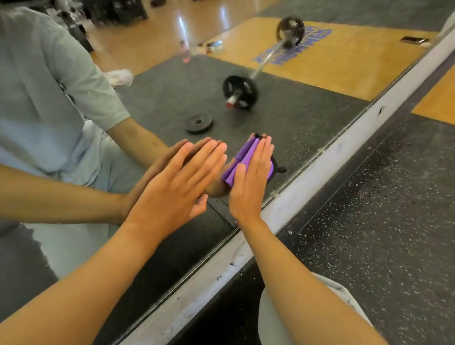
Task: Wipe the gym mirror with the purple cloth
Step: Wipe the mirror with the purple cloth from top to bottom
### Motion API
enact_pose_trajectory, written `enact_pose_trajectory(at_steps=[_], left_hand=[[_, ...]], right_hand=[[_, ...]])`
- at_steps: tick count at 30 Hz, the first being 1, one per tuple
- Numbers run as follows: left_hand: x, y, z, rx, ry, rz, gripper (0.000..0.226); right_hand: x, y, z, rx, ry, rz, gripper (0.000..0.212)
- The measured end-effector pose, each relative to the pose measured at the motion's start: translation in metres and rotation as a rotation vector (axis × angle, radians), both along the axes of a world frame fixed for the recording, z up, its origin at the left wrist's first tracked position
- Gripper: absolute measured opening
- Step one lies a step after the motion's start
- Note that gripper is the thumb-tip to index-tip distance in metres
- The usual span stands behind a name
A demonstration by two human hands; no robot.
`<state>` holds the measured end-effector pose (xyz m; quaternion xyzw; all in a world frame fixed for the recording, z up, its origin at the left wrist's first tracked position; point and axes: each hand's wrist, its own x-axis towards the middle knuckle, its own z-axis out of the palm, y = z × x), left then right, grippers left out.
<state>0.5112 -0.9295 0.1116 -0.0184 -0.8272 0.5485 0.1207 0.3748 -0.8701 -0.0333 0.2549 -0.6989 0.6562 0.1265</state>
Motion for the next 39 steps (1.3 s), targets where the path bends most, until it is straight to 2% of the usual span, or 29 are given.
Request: enact_pose_trajectory(at_steps=[5, 9, 13, 18, 26, 32, 36, 39], left_hand=[[0.0, 0.001, 0.001, -0.018, 0.001, -0.004, 0.082], [0.001, 0.001, 0.001, -0.024, 0.015, -0.007, 0.081], [0.002, 0.001, 0.001, -0.014, 0.014, -0.002, 0.082], [0.001, -0.002, -0.002, -0.013, 0.024, -0.013, 0.083], [0.0, -0.008, -0.008, -0.042, 0.007, -0.025, 0.078], [0.003, -0.012, -0.015, -0.095, -0.015, -0.033, 0.071], [0.006, -0.011, -0.012, -0.03, -0.019, -0.016, 0.069], [0.015, -0.009, -0.013, 0.087, -0.034, 0.028, 0.07]], right_hand=[[-0.009, -0.002, -0.024, -0.044, -0.377, -0.031, 0.066], [-0.01, -0.002, -0.031, -0.068, -0.484, -0.07, 0.062], [-0.01, 0.001, -0.04, -0.104, -0.742, -0.08, 0.058], [-0.009, -0.001, -0.033, -0.094, -0.819, -0.078, 0.059], [0.069, -0.017, -0.009, -0.057, -0.667, -0.013, 0.066], [0.126, -0.02, 0.008, 0.044, -0.639, 0.068, 0.069], [0.172, -0.021, 0.017, 0.153, -0.475, 0.155, 0.069], [0.2, -0.019, 0.02, 0.092, -0.413, 0.226, 0.079]])
